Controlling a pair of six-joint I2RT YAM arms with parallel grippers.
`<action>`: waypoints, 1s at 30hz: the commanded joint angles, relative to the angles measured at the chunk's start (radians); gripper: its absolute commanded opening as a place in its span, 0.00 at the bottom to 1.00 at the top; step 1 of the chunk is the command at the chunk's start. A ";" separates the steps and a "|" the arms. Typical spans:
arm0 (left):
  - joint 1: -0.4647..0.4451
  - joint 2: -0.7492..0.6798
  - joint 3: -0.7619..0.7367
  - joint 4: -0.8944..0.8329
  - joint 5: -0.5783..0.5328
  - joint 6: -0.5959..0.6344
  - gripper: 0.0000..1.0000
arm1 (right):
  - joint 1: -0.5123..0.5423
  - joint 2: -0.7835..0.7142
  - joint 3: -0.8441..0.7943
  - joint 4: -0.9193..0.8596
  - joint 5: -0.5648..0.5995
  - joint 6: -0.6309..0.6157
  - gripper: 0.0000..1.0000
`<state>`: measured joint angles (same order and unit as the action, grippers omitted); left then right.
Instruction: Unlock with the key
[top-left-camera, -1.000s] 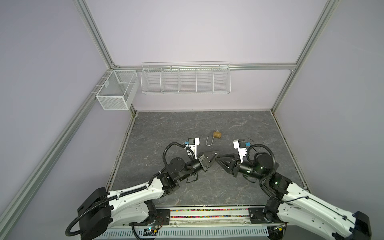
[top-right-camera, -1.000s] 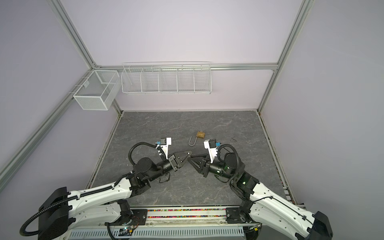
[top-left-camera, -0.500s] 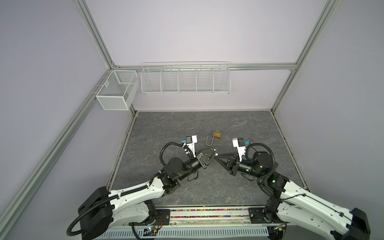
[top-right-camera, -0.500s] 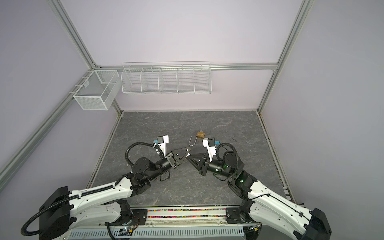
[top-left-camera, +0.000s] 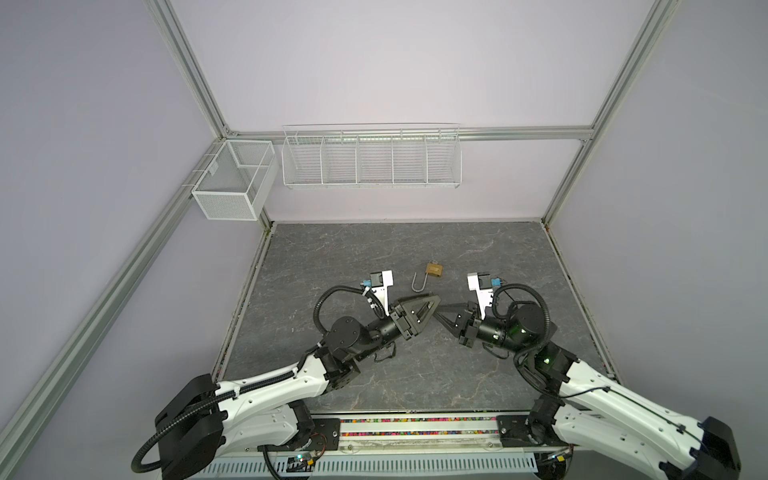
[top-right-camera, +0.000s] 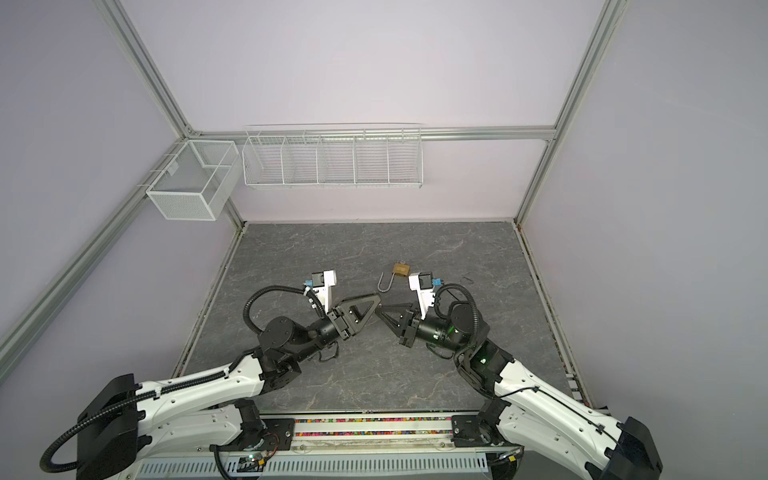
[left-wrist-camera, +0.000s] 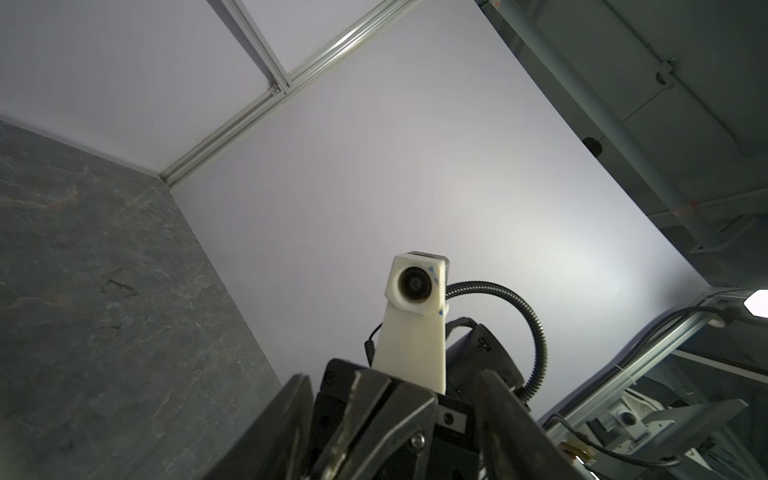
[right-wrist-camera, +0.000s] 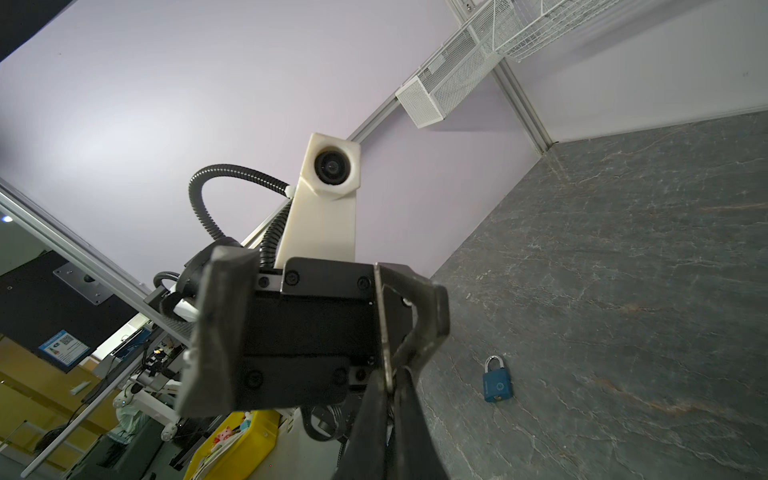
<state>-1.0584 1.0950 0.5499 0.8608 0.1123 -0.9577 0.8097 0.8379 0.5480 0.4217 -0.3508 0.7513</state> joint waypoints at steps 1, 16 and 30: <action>-0.006 -0.045 -0.017 -0.077 -0.005 0.028 0.81 | -0.006 -0.010 0.017 -0.051 0.020 -0.017 0.06; 0.059 -0.290 0.235 -1.406 -0.544 0.054 0.96 | -0.016 -0.111 0.127 -0.688 0.178 -0.258 0.06; 0.186 -0.181 0.188 -1.897 -0.405 -0.388 0.95 | -0.025 -0.045 0.016 -0.797 0.047 -0.334 0.06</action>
<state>-0.8776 0.9169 0.7742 -0.9592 -0.3271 -1.2297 0.7883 0.7891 0.5716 -0.3820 -0.2470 0.4500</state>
